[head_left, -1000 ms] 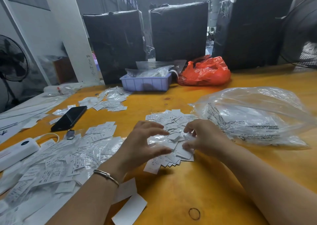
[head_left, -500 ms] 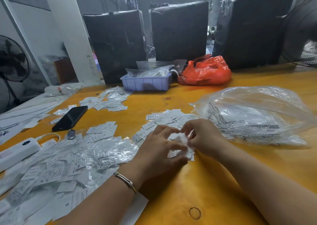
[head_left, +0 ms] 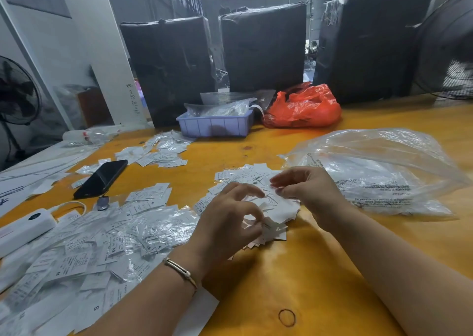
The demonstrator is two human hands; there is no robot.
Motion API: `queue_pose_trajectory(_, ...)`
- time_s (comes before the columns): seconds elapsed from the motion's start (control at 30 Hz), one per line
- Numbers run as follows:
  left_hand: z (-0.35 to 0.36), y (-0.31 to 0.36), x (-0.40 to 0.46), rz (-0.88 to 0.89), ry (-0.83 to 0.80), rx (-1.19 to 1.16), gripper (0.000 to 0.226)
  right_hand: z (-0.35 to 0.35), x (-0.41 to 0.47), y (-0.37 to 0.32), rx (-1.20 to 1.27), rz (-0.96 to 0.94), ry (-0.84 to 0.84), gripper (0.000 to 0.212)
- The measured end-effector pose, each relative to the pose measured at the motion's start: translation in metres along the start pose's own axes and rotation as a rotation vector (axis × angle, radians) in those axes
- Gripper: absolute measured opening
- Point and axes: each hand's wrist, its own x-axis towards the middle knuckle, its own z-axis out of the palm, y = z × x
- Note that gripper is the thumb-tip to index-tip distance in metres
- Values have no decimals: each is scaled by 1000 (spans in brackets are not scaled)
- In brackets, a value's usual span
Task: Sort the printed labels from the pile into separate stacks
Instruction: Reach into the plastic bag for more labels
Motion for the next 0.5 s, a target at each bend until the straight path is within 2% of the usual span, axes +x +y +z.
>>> queue_pose_trajectory(0.27,-6,-3,-2,-71,34,-47,4,5,-2,-2,142,85,-69,36)
queue_pose_trajectory(0.4,-8,-1,-3,-36,53,8,15,3,-1,0,138,92,-75,39)
queue_pose_trajectory(0.5,-9,0,-3,0,50,52,8,3,0,1,141,92,-78,40)
